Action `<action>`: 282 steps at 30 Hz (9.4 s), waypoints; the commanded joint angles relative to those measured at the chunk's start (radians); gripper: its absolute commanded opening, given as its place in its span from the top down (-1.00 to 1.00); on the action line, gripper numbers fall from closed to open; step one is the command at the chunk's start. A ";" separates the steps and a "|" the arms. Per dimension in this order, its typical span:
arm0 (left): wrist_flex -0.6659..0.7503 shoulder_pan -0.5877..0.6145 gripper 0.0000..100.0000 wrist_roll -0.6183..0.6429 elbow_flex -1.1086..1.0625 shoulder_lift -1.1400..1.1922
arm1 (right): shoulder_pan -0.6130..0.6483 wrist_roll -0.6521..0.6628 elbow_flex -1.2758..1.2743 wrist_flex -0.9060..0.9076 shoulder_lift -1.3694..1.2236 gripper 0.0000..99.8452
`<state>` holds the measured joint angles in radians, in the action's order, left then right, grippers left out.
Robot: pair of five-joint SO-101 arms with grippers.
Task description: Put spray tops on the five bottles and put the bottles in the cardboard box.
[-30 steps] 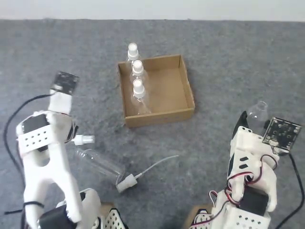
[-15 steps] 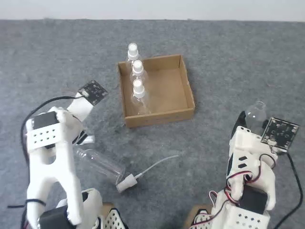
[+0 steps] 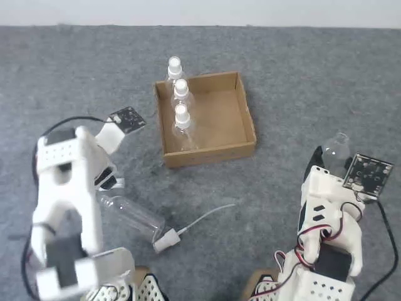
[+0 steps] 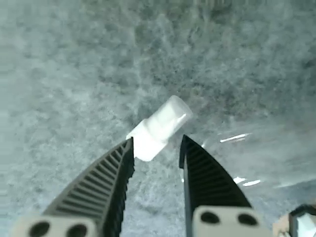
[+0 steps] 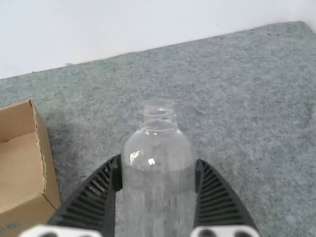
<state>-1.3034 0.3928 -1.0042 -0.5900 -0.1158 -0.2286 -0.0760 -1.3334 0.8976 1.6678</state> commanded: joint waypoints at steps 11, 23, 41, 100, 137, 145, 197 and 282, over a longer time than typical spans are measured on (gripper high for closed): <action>-0.094 0.000 0.73 -0.133 0.262 0.333 | 0.008 -0.003 0.011 -0.025 0.015 0.91; -0.100 0.002 0.97 -0.107 0.266 0.341 | 0.008 -0.003 0.011 -0.025 0.015 0.91; -0.358 0.003 0.97 -0.034 0.634 0.339 | 0.008 -0.003 0.011 -0.025 0.015 0.91; -0.091 0.094 0.81 -0.272 0.634 0.681 | 0.008 -0.003 -0.008 -0.059 0.015 0.91; -0.394 0.048 0.97 0.138 0.616 -0.012 | 0.079 -0.003 -0.008 -0.059 0.015 0.91; -0.373 0.029 0.97 0.282 0.516 -0.193 | 0.081 -0.003 -0.009 -0.059 0.015 0.91; 0.186 -0.150 0.97 1.301 -0.070 -0.950 | 0.229 -0.006 0.002 -0.067 0.016 0.98; 0.322 -0.512 0.97 1.590 0.077 -0.965 | 1.069 0.245 -0.279 -0.375 0.150 0.99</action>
<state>-1.0472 -0.1243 0.5777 -0.4872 -1.0733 0.8316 0.1511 -1.6233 0.5478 1.7998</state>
